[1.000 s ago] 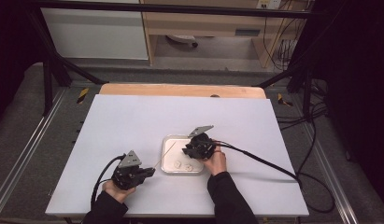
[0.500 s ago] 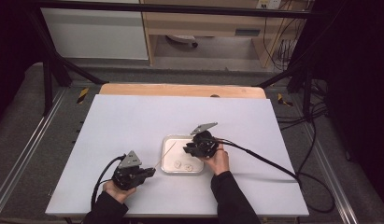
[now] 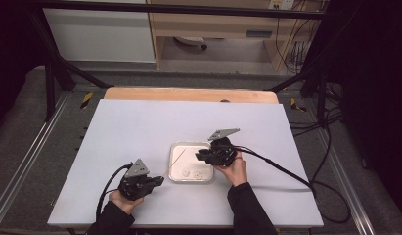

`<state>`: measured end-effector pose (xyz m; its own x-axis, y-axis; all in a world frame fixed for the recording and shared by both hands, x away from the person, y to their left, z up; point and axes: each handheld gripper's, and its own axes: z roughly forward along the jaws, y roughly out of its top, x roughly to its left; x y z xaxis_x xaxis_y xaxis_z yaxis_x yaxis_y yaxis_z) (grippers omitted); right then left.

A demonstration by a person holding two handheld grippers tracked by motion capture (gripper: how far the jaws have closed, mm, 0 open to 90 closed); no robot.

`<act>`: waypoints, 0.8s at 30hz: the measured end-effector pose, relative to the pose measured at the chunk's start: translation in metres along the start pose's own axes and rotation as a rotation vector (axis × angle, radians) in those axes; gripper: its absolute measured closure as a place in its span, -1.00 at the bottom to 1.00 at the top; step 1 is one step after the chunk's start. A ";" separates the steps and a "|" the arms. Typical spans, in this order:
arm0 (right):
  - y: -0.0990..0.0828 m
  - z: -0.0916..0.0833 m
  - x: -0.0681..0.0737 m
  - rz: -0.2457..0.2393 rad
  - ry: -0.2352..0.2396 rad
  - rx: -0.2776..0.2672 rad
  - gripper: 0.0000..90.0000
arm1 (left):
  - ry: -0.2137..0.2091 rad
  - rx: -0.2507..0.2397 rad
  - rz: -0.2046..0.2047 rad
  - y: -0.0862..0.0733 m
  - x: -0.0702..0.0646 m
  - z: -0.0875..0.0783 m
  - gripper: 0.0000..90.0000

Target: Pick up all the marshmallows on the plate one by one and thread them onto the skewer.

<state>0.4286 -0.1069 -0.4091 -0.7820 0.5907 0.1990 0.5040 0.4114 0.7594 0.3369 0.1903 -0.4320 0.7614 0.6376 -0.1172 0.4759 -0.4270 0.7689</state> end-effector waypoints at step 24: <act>0.004 -0.041 0.008 0.043 0.073 -0.112 0.72 | -0.001 -0.017 0.030 0.001 -0.005 0.001 0.96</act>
<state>0.4098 -0.1285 -0.3791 -0.7870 0.5524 0.2747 0.4969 0.3037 0.8129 0.3339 0.1862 -0.4317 0.7759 0.6238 -0.0945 0.4451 -0.4350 0.7827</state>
